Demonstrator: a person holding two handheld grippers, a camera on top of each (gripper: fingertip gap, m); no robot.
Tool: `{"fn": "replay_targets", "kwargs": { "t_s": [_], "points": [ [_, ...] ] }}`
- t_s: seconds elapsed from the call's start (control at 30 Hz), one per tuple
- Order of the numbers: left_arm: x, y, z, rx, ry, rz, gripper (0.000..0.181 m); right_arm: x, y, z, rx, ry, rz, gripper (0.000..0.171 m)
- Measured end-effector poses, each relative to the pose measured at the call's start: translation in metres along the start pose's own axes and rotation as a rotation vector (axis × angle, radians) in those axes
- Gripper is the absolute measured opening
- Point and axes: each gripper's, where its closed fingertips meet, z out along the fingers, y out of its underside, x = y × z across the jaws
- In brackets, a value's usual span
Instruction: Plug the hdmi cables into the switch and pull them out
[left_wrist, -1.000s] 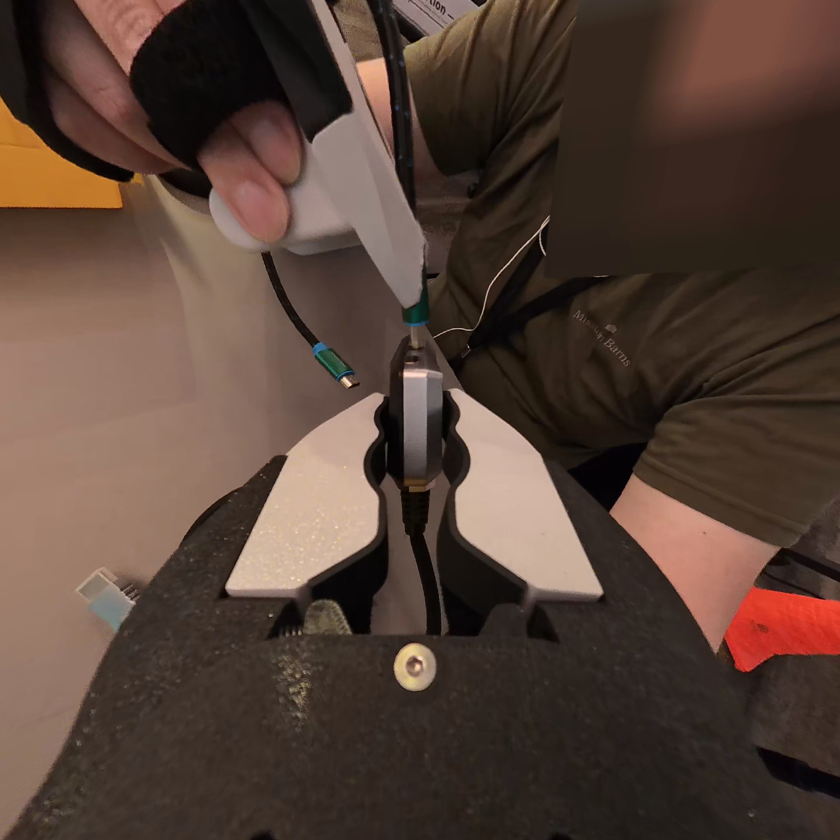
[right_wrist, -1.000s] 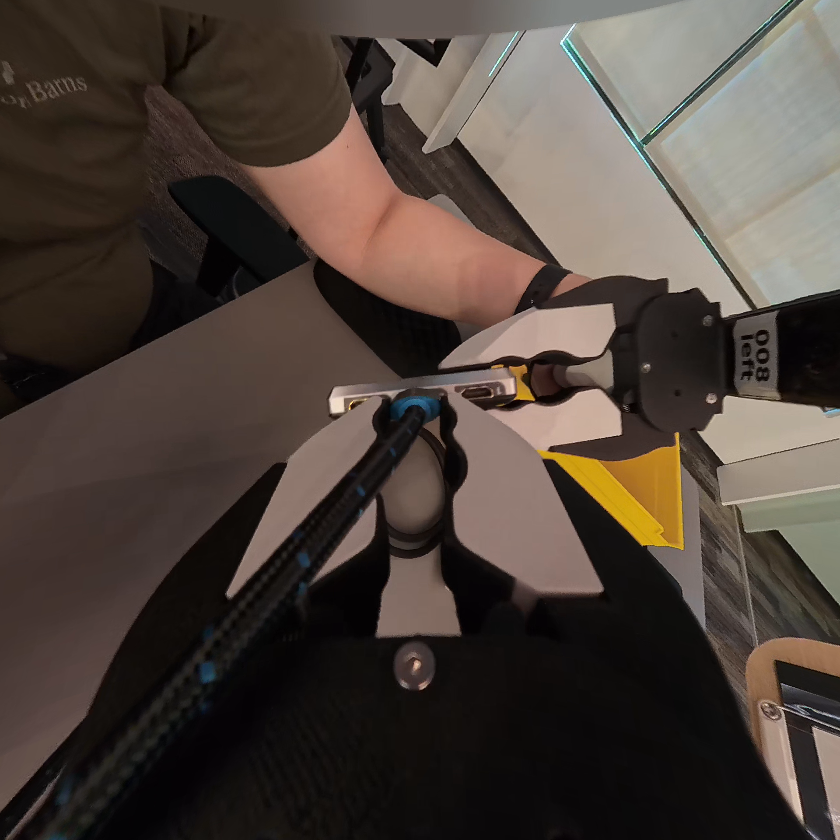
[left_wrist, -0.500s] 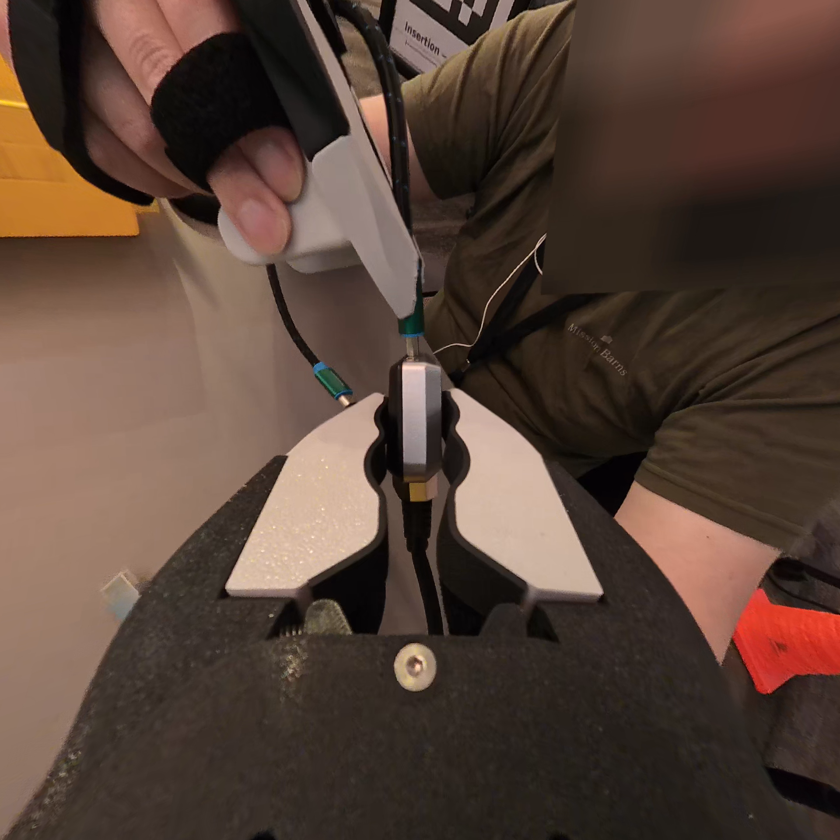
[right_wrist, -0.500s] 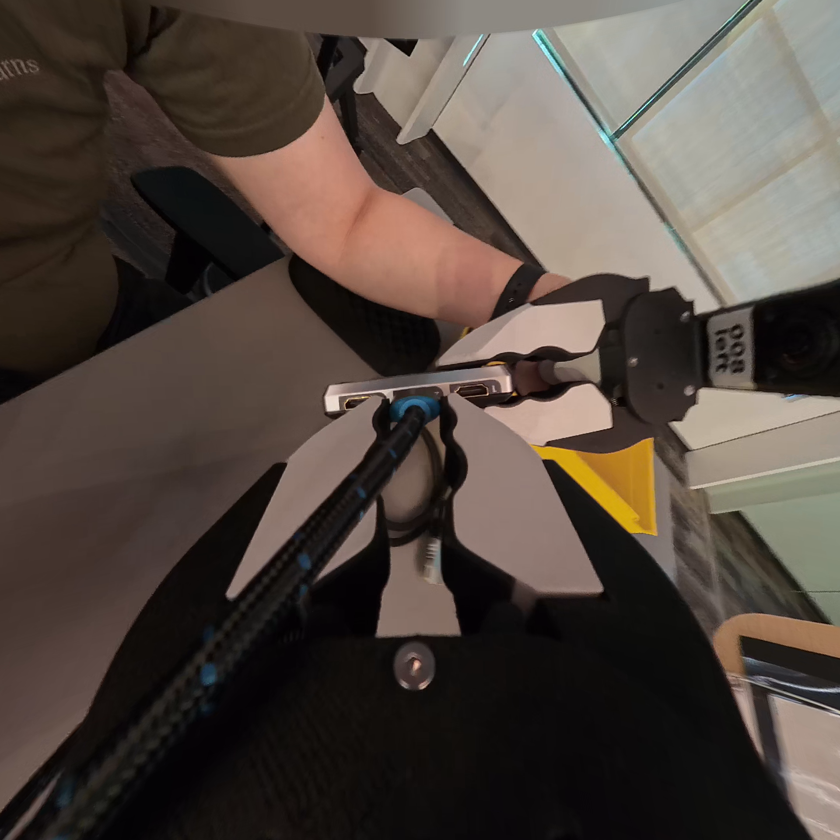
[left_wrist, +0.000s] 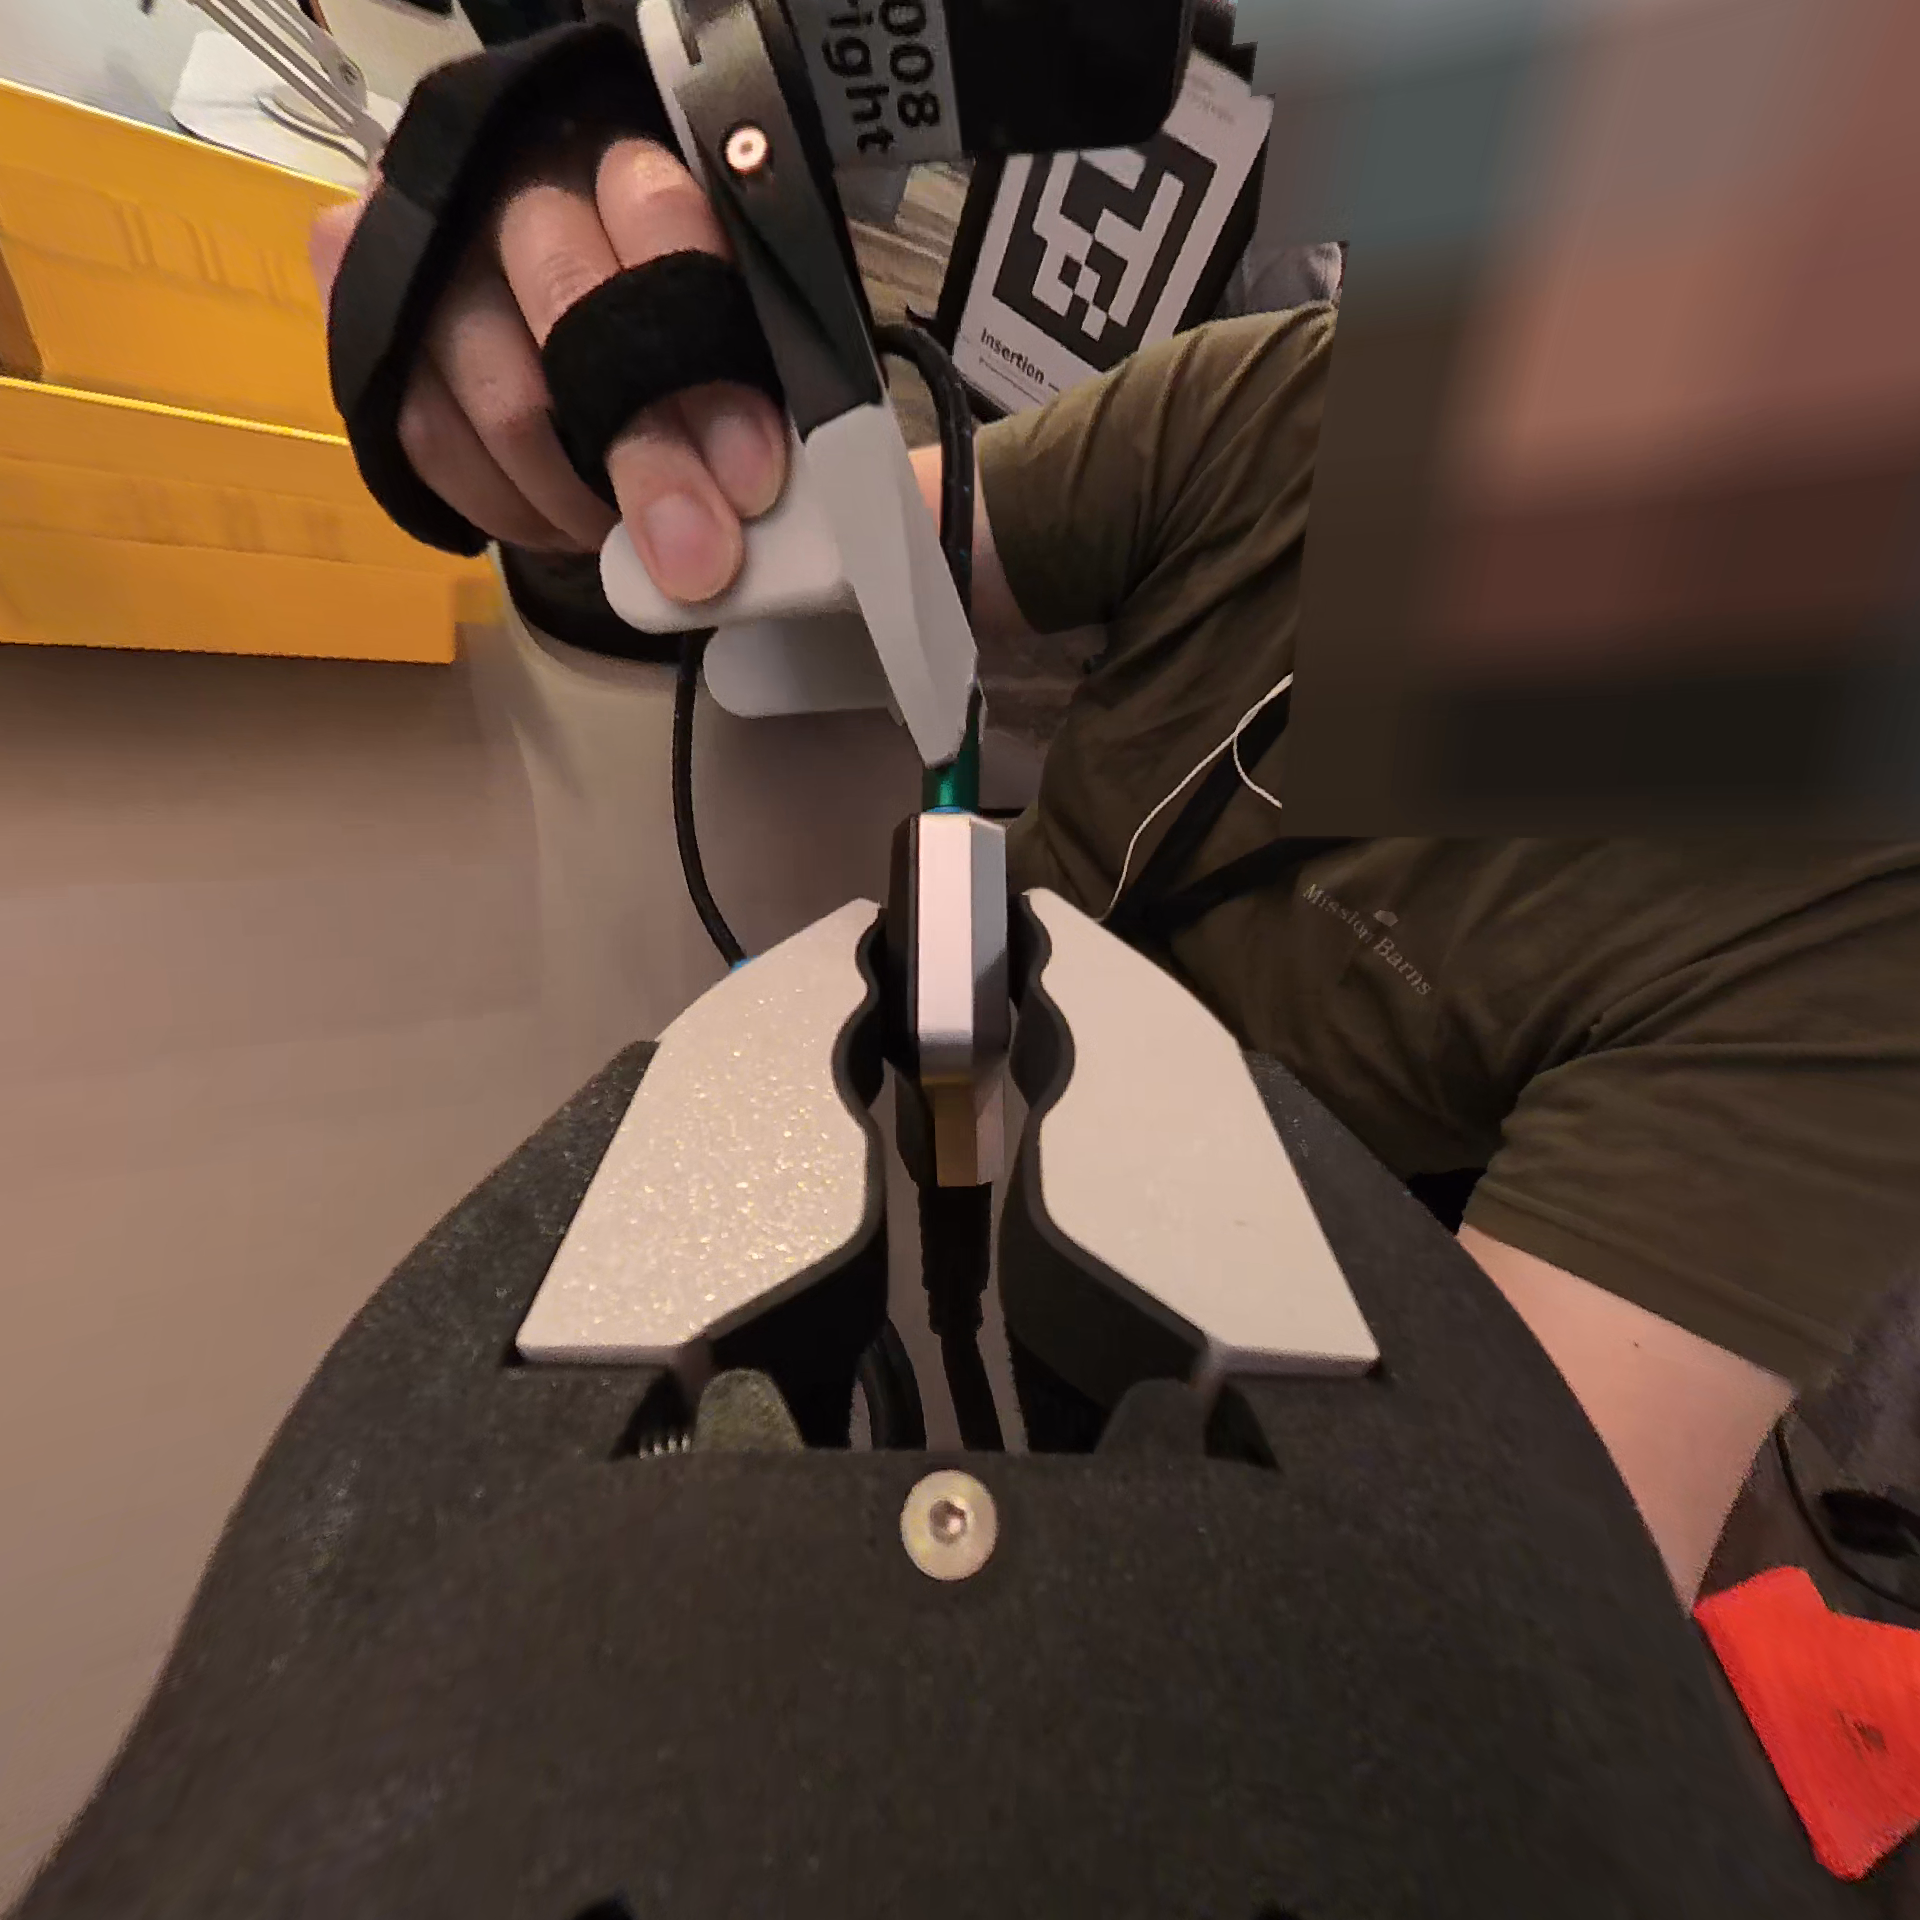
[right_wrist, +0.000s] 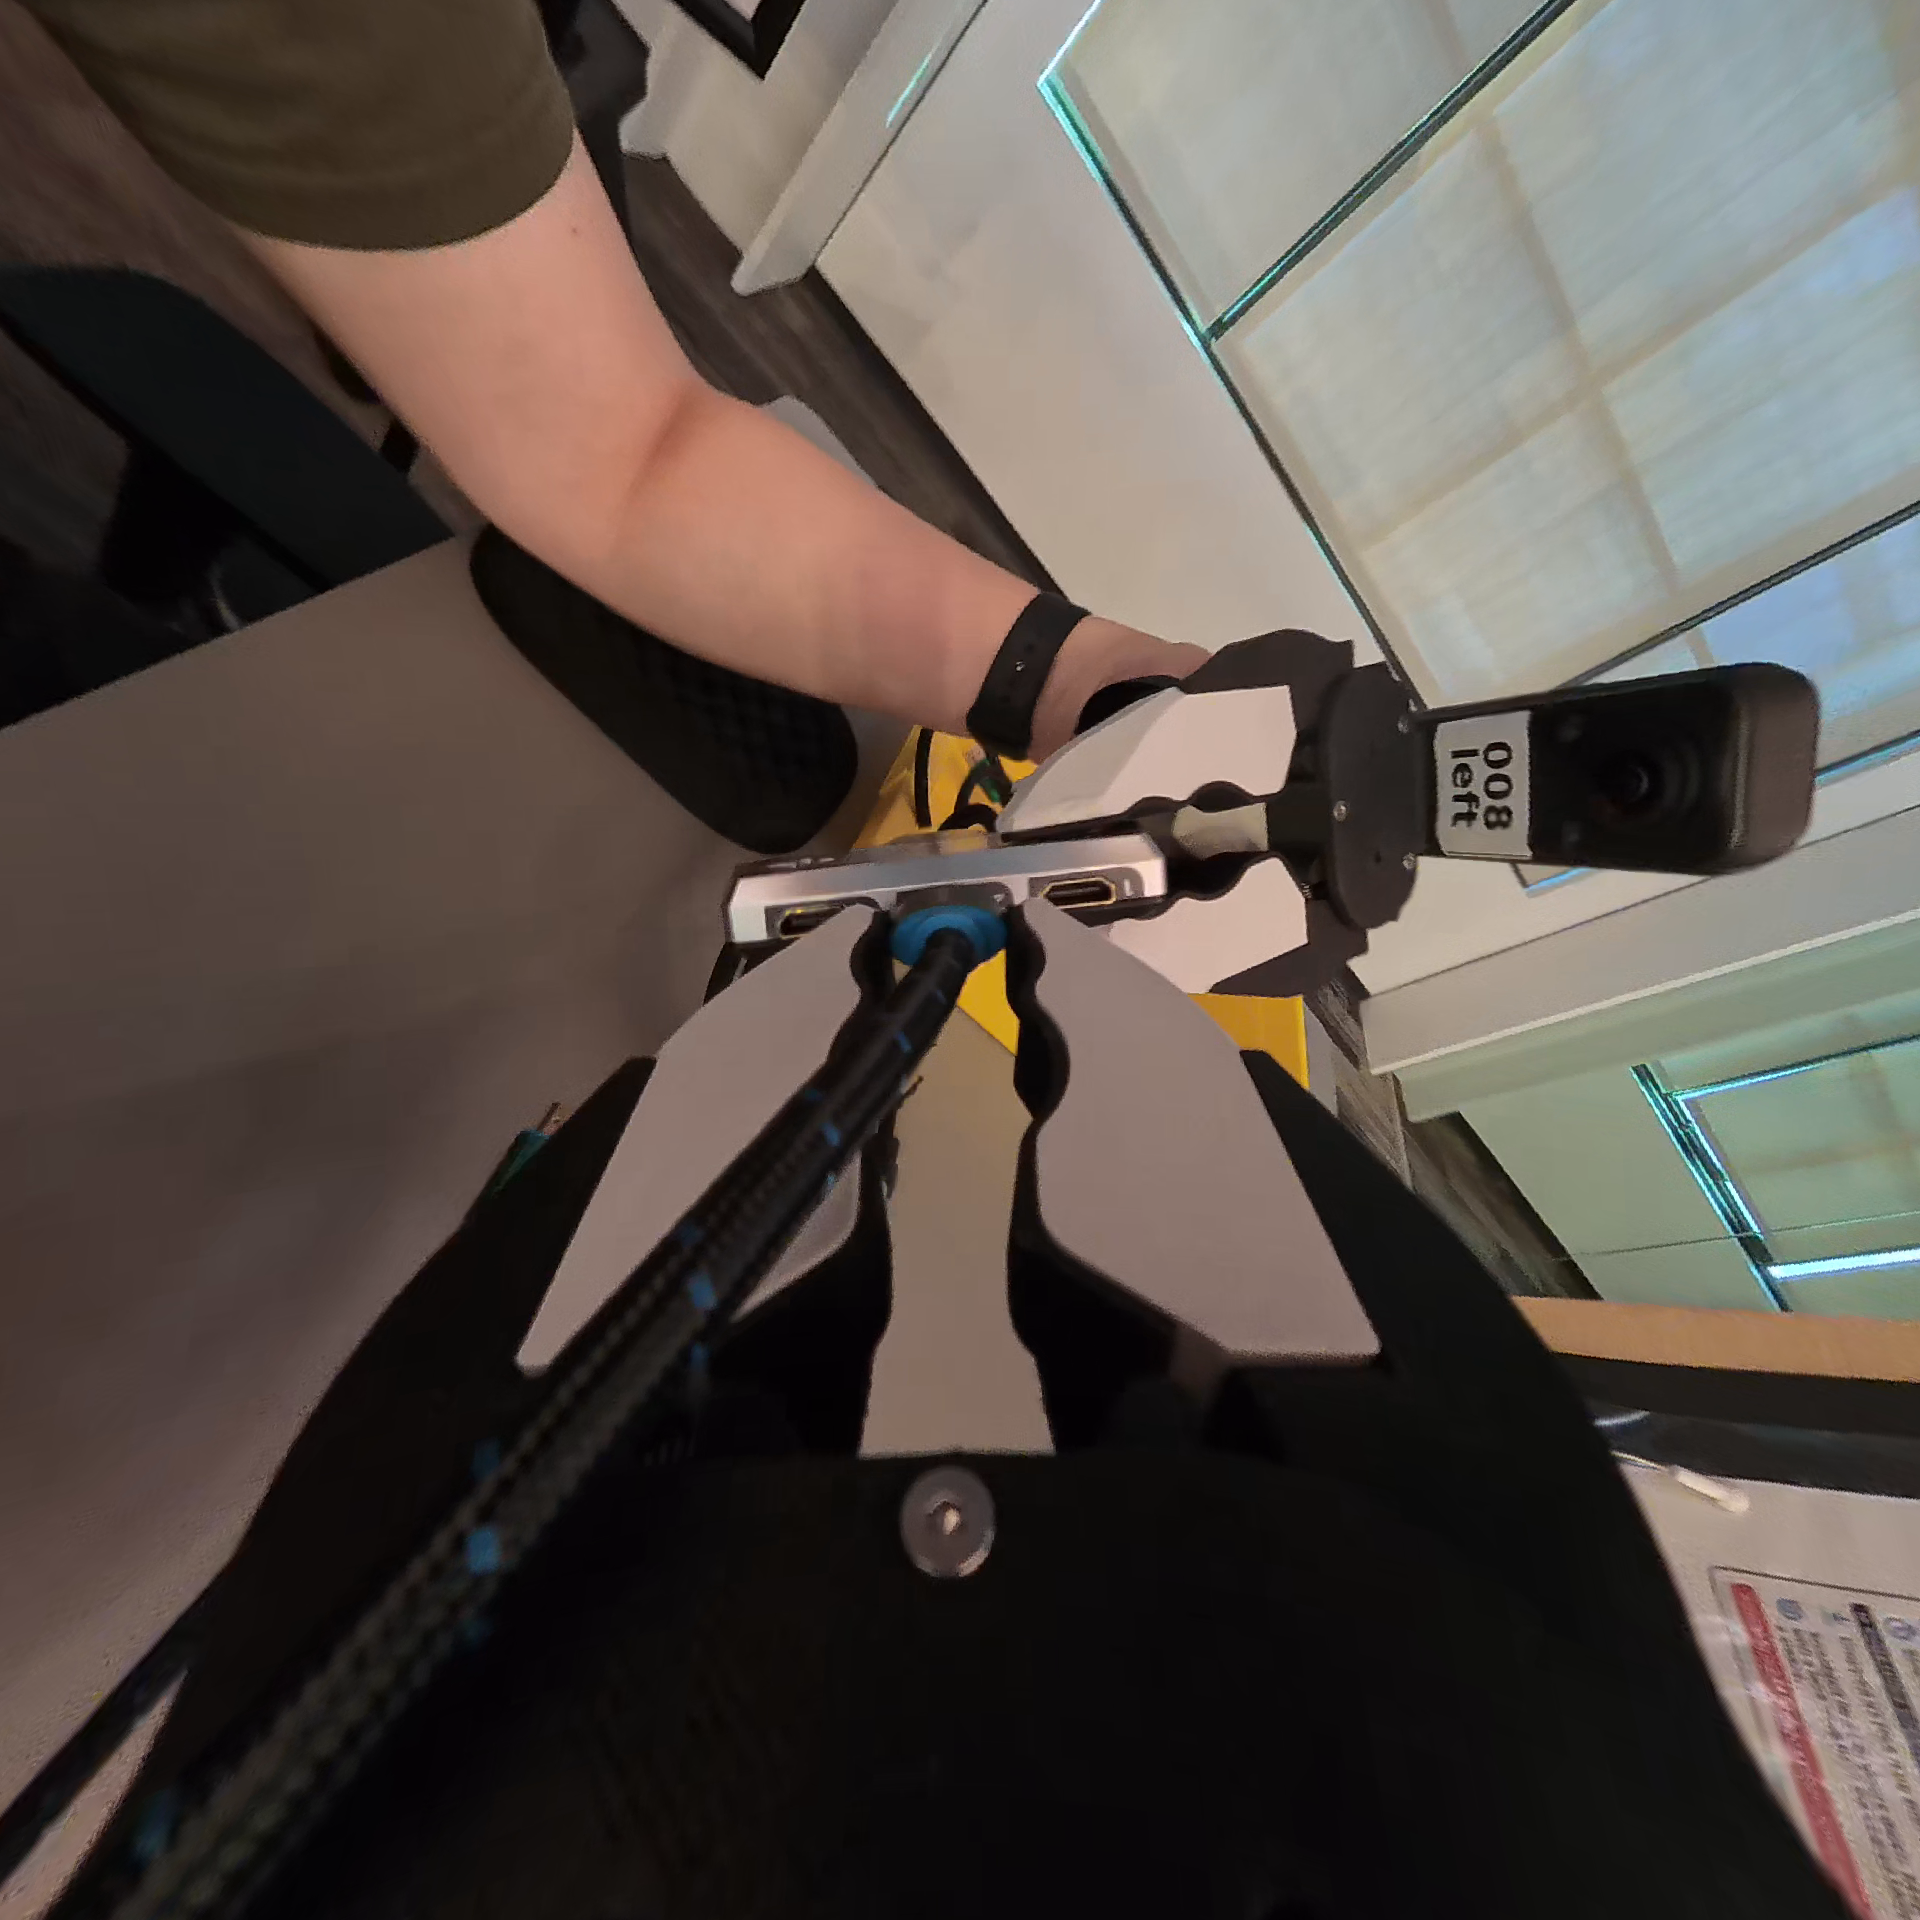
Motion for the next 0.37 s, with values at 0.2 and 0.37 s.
{"fn": "replay_targets", "kwargs": {
  "t_s": [0.2,0.37],
  "points": [
    [-0.008,-0.016,-0.004,0.116,0.045,-0.17,0.02,0.012,0.003,-0.01,0.149,0.01,0.173,0.022],
    [-0.009,-0.032,-0.008,0.227,0.126,-0.303,0.02,0.024,-0.005,-0.018,0.369,0.005,0.374,0.021]
  ]
}}
